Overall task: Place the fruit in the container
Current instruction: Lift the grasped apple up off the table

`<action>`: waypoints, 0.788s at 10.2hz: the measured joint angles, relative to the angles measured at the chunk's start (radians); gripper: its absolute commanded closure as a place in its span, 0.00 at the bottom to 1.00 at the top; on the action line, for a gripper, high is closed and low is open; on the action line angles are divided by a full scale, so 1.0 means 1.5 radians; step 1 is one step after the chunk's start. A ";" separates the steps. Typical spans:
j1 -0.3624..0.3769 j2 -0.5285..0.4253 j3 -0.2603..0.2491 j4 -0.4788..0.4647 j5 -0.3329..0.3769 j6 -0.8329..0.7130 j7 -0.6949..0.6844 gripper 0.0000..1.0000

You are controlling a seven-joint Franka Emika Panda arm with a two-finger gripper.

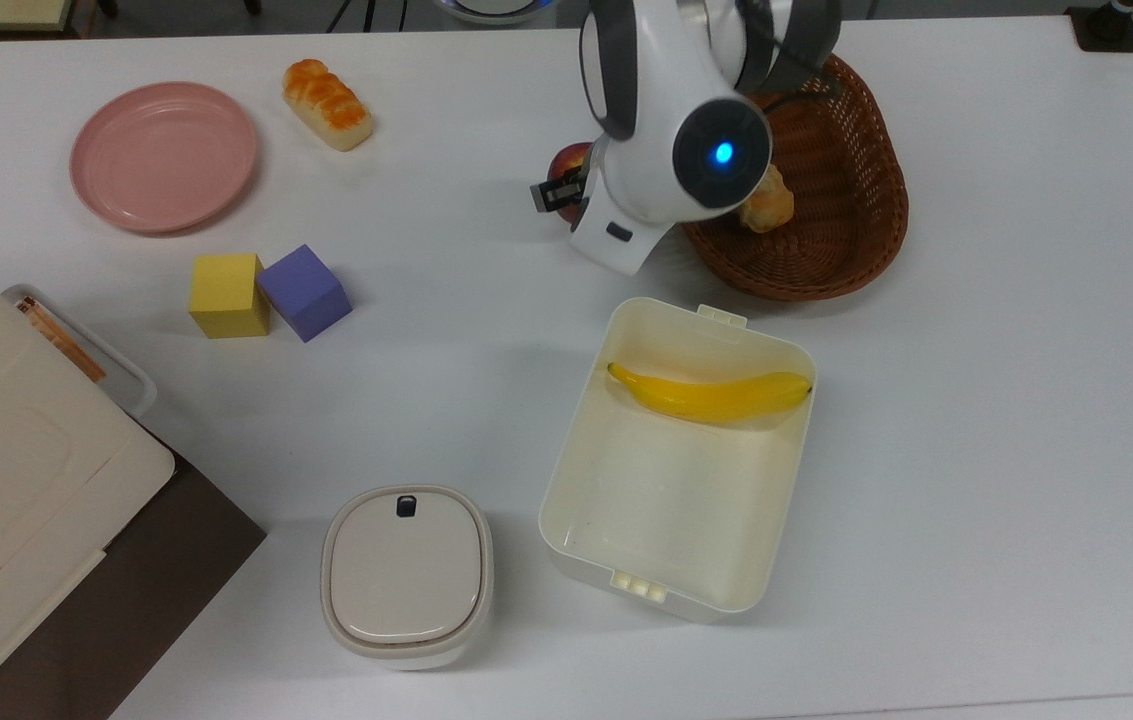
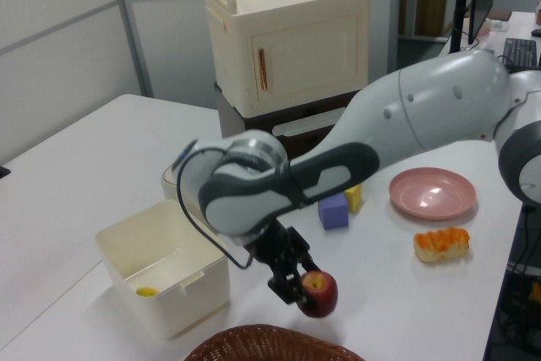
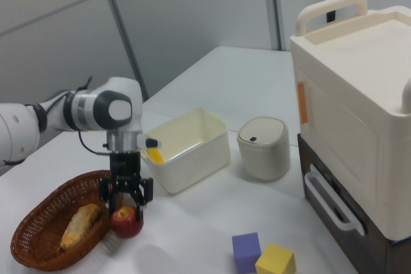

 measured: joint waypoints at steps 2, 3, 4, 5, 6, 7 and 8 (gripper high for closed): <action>0.014 -0.026 0.001 0.028 0.000 -0.011 0.005 0.86; 0.039 -0.043 0.001 0.038 0.000 -0.013 0.014 0.86; 0.057 -0.051 0.001 0.042 0.000 -0.014 0.029 0.86; 0.071 -0.056 0.001 0.045 0.000 -0.014 0.054 0.86; 0.079 -0.056 0.001 0.051 0.002 -0.009 0.077 0.85; 0.085 -0.056 0.001 0.062 0.009 -0.001 0.097 0.85; 0.094 -0.056 0.001 0.066 0.013 0.000 0.103 0.85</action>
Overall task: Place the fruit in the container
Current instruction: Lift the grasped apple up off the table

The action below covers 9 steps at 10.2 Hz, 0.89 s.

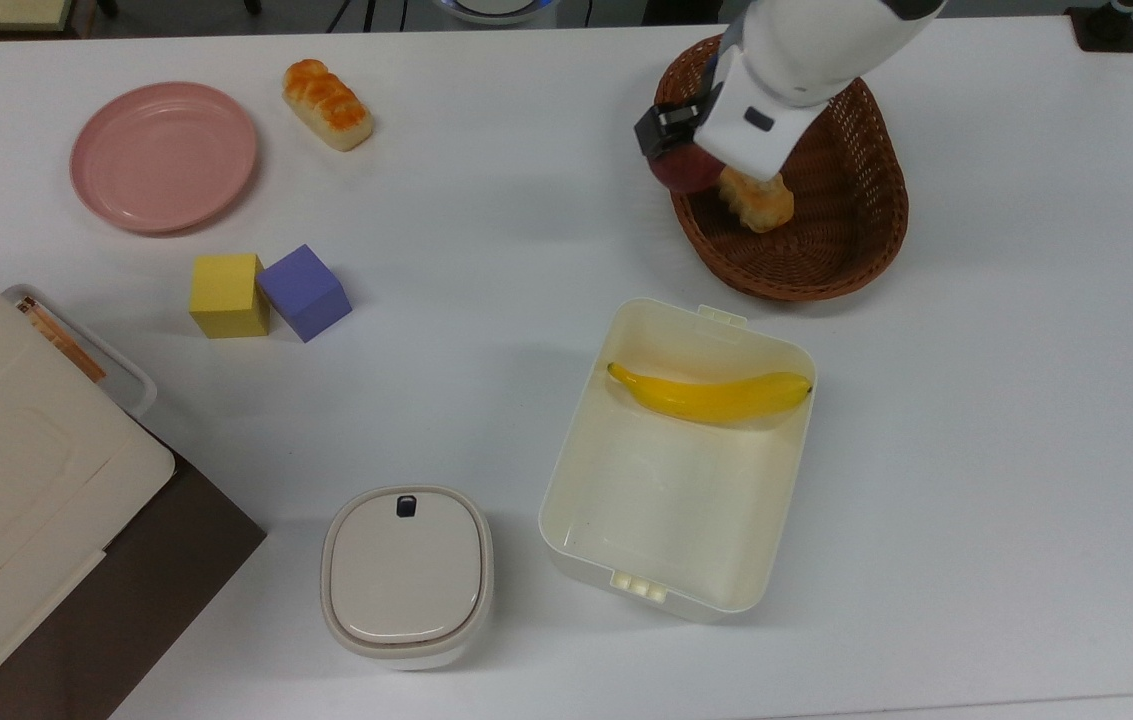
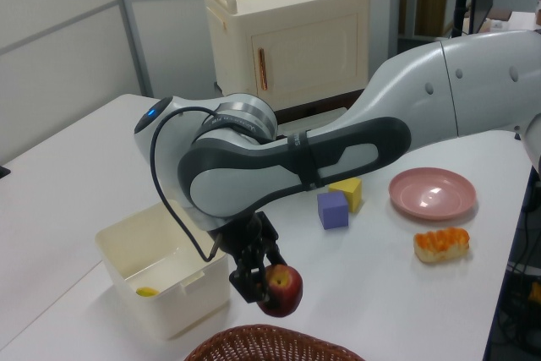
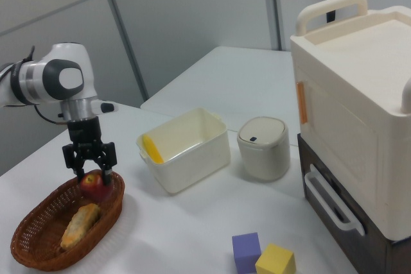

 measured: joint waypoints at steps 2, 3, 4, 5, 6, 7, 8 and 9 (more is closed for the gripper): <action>0.026 0.001 0.001 0.000 0.009 0.004 0.012 0.85; 0.030 0.002 0.003 0.000 0.020 0.023 0.025 0.85; 0.031 0.004 0.005 0.000 0.027 0.063 0.054 0.85; 0.030 0.006 0.005 0.000 0.028 0.114 0.098 0.85; 0.026 0.007 0.005 0.000 0.028 0.163 0.152 0.85; 0.019 0.007 0.003 0.000 0.028 0.210 0.197 0.85; 0.006 0.007 0.000 0.000 0.028 0.259 0.234 0.85; -0.013 0.006 -0.001 0.001 0.028 0.308 0.267 0.85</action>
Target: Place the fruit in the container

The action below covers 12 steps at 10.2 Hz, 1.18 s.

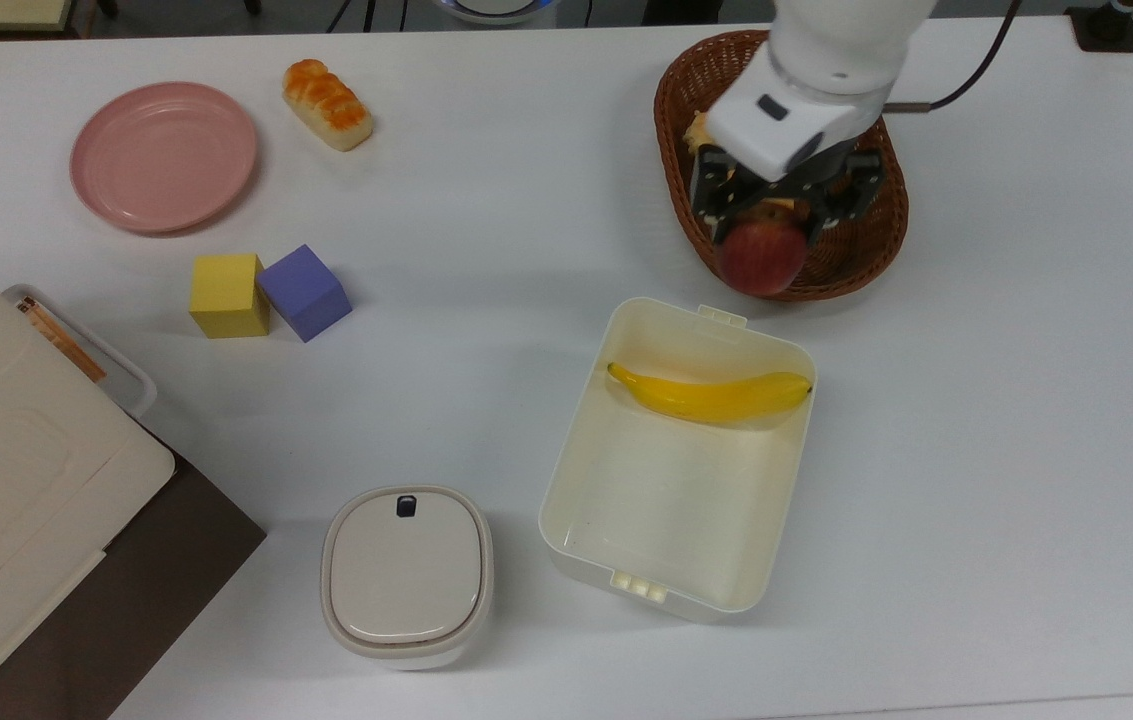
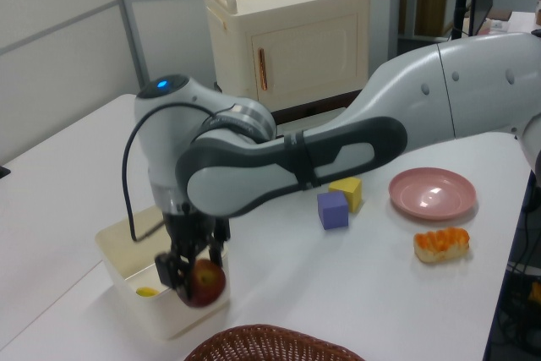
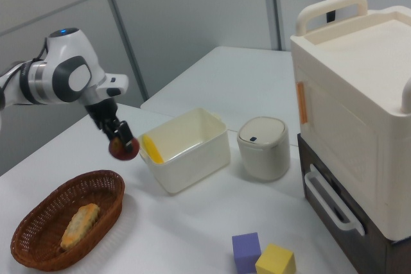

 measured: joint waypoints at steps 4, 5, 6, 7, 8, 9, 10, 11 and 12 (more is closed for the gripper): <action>-0.069 -0.002 -0.002 0.025 0.000 0.121 0.043 0.00; -0.080 -0.002 -0.002 0.025 0.000 0.128 0.043 0.00; -0.088 -0.002 -0.002 0.026 0.000 0.129 0.044 0.00; -0.097 -0.004 -0.002 0.028 0.000 0.129 0.044 0.00; -0.113 -0.014 -0.002 0.031 0.000 0.127 0.044 0.00; -0.132 -0.031 -0.003 0.033 0.000 0.100 0.043 0.00; -0.155 -0.051 -0.003 0.034 0.000 0.058 0.021 0.00; -0.178 -0.072 -0.003 0.034 0.000 0.018 -0.018 0.00; -0.197 -0.089 -0.003 0.034 0.000 -0.026 -0.062 0.00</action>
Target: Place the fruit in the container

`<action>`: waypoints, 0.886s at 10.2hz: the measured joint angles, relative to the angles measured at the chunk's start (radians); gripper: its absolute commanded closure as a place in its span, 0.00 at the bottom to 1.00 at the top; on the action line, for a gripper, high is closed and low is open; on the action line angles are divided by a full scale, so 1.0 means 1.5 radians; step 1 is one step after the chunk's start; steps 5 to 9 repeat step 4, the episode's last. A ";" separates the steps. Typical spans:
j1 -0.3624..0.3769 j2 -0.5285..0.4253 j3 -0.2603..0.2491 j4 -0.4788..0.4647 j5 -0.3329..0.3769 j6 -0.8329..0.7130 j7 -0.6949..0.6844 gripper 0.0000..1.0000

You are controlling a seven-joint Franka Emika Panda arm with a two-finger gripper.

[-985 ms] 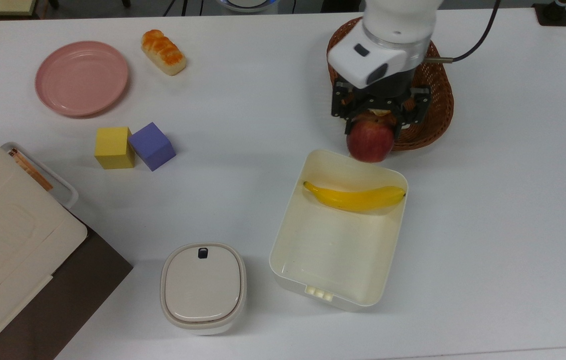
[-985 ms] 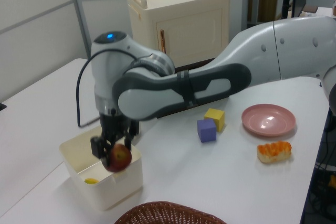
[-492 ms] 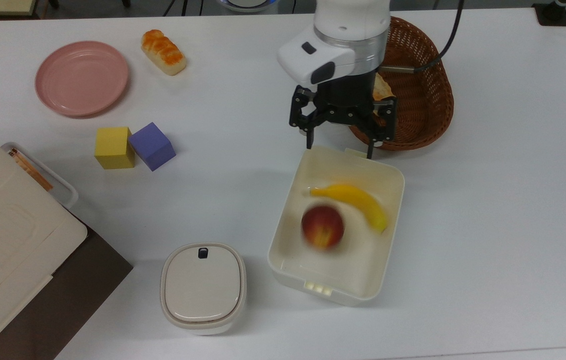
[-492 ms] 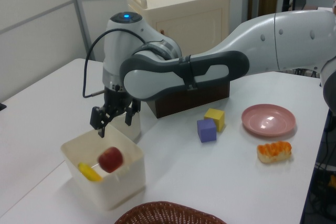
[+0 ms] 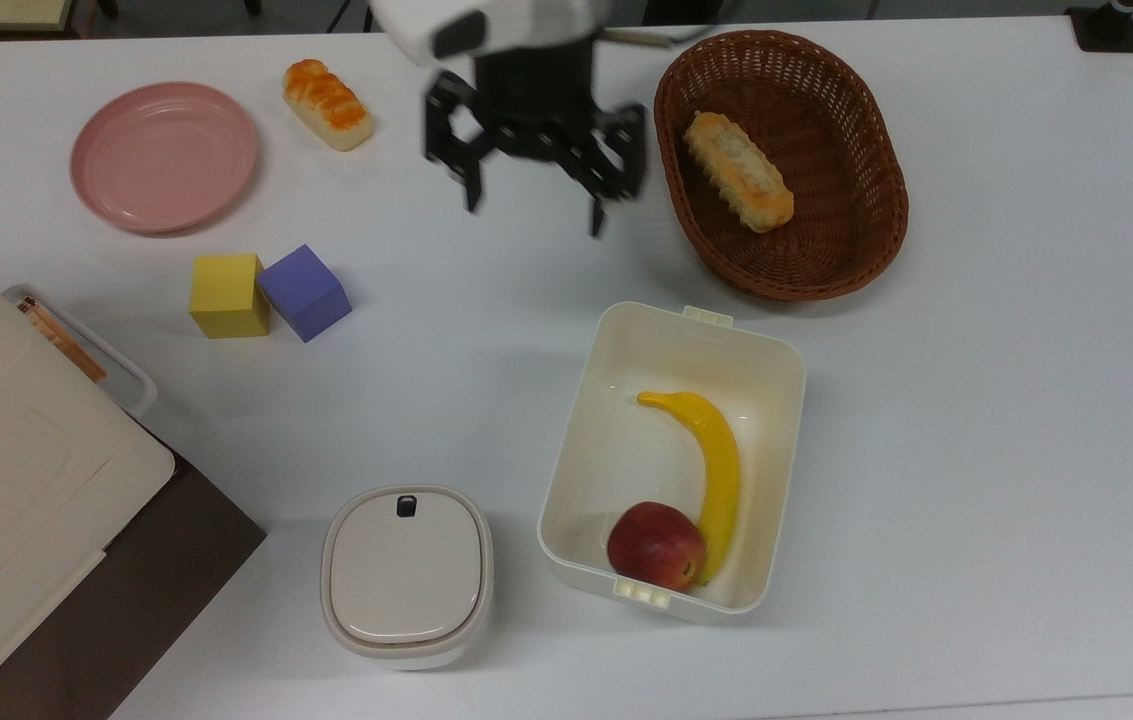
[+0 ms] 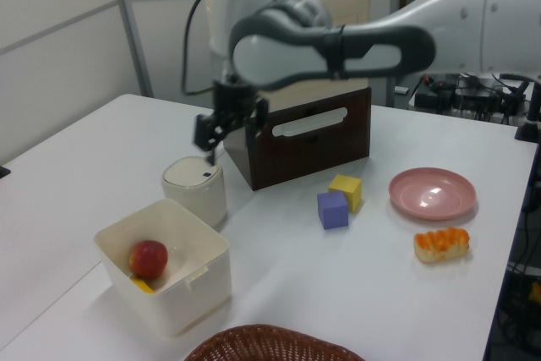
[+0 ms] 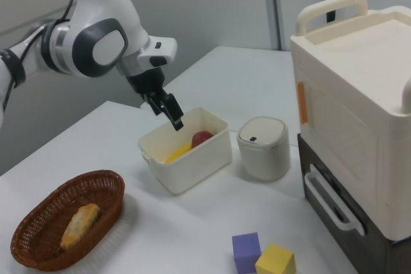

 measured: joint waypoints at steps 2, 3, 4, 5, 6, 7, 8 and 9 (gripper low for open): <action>-0.034 -0.016 0.000 0.000 0.000 -0.110 -0.106 0.00; -0.046 -0.015 0.000 -0.002 0.000 -0.126 -0.148 0.00; -0.060 -0.014 0.000 -0.003 0.000 -0.128 -0.177 0.00; -0.060 -0.014 0.000 -0.003 0.000 -0.128 -0.177 0.00; -0.060 -0.014 0.000 -0.003 0.000 -0.128 -0.177 0.00; -0.060 -0.014 0.000 -0.003 0.000 -0.128 -0.177 0.00; -0.060 -0.014 0.000 -0.003 0.000 -0.128 -0.177 0.00; -0.060 -0.014 0.000 -0.003 0.000 -0.128 -0.177 0.00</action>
